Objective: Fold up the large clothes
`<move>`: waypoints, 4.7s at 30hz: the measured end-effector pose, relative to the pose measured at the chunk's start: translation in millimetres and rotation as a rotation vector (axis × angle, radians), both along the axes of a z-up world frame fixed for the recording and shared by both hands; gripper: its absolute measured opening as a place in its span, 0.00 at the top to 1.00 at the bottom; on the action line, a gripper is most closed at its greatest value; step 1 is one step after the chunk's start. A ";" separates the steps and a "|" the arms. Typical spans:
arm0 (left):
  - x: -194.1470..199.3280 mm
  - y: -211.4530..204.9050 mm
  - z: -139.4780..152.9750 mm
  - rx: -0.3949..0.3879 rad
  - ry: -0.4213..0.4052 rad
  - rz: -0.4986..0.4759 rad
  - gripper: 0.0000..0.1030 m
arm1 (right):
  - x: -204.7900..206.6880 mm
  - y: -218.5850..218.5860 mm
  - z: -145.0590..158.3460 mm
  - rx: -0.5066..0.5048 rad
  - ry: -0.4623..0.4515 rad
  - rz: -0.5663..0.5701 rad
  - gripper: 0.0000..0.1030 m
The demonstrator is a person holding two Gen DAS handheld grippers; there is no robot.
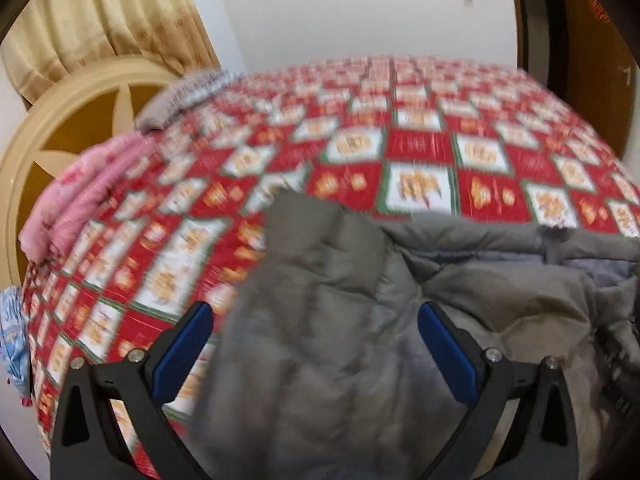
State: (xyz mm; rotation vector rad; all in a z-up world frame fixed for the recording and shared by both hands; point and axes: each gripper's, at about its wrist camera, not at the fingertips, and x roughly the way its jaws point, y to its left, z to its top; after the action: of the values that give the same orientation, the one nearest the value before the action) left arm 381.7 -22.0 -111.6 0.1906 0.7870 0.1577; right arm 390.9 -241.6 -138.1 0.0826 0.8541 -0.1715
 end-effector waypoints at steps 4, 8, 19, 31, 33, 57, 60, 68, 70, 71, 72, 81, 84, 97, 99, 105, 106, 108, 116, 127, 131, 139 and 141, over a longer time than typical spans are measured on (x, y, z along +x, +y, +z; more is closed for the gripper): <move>-8.1 17.6 4.6 0.041 -0.063 0.042 0.00 | 2.9 25.0 30.4 0.049 -0.066 0.043 0.19; 6.5 13.5 -26.9 0.073 0.004 0.059 0.00 | 26.2 56.9 7.7 0.015 -0.018 0.091 0.19; 15.4 11.3 -57.4 0.008 0.030 0.043 0.00 | 42.0 59.2 -34.9 0.009 0.036 0.069 0.15; 15.7 1.0 -65.3 0.058 0.040 0.046 0.00 | 27.4 64.3 -19.0 -0.039 0.105 0.105 0.13; 16.2 3.4 -64.7 0.048 0.043 0.047 0.00 | 0.0 66.0 -5.1 -0.031 0.062 0.107 0.13; -139.8 91.5 -49.8 -0.191 0.053 0.183 0.00 | -118.5 96.2 -26.5 -0.127 -0.027 0.179 0.09; -135.2 90.0 -61.1 -0.246 0.086 0.181 0.00 | -117.5 100.0 -35.1 -0.144 -0.041 0.173 0.08; -133.2 92.0 -69.2 -0.416 0.073 0.137 0.17 | -120.6 104.2 -42.5 -0.156 -0.078 0.161 0.08; -134.4 87.8 -67.5 -0.419 0.056 0.108 0.33 | -124.0 105.4 -42.5 -0.151 -0.071 0.164 0.08; -132.9 84.6 -68.4 -0.432 0.066 0.085 0.37 | -124.3 104.9 -40.2 -0.148 -0.059 0.169 0.08; -132.6 82.3 -68.2 -0.432 0.069 0.081 0.40 | -128.5 102.1 -37.6 -0.139 -0.052 0.171 0.08; -135.4 79.5 -70.7 -0.386 0.041 0.092 0.34 | -161.1 105.9 -47.1 -0.183 -0.089 0.183 0.08; -138.0 73.7 -67.5 -0.417 0.039 0.007 0.79 | -156.7 105.4 -48.0 -0.174 -0.080 0.178 0.08; -170.7 96.8 -18.9 -0.331 -0.086 0.006 0.92 | -166.3 136.5 -42.2 -0.171 -0.073 0.203 0.08; -173.7 107.3 -9.4 -0.308 -0.106 0.027 0.92 | -170.3 153.0 -41.9 -0.177 -0.083 0.246 0.08; -175.6 128.4 32.4 -0.176 -0.201 0.047 0.93 | -172.5 189.0 -25.8 -0.107 -0.087 0.432 0.08; -178.2 123.6 41.5 -0.133 -0.230 0.030 0.93 | -175.8 184.6 -18.8 -0.078 -0.093 0.440 0.08; -186.3 110.9 59.0 -0.055 -0.297 -0.008 0.93 | -187.1 169.4 -4.2 -0.046 -0.116 0.444 0.08; -207.5 12.9 106.2 0.042 -0.428 -0.272 0.93 | -226.5 33.4 26.5 0.019 -0.167 0.230 0.07; -219.5 -139.5 62.4 0.130 -0.377 -0.604 0.93 | -221.9 -119.9 -8.6 0.034 -0.033 -0.143 0.07; -221.5 -178.1 27.8 0.179 -0.317 -0.673 0.93 | -231.4 -147.9 -16.6 0.042 -0.026 -0.204 0.07; -231.6 -202.5 -3.0 0.237 -0.269 -0.709 0.93 | -241.7 -152.3 -18.6 -0.024 -0.054 -0.232 0.07; -230.1 -203.3 -3.8 0.229 -0.261 -0.706 0.93 | -244.5 -153.1 -12.9 -0.038 -0.067 -0.234 0.07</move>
State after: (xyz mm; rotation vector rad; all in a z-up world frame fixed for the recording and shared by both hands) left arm 151.6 -225.3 -115.4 0.6382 0.4052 -0.3913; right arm 146.4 -394.7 -151.1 0.1524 0.7724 -0.4023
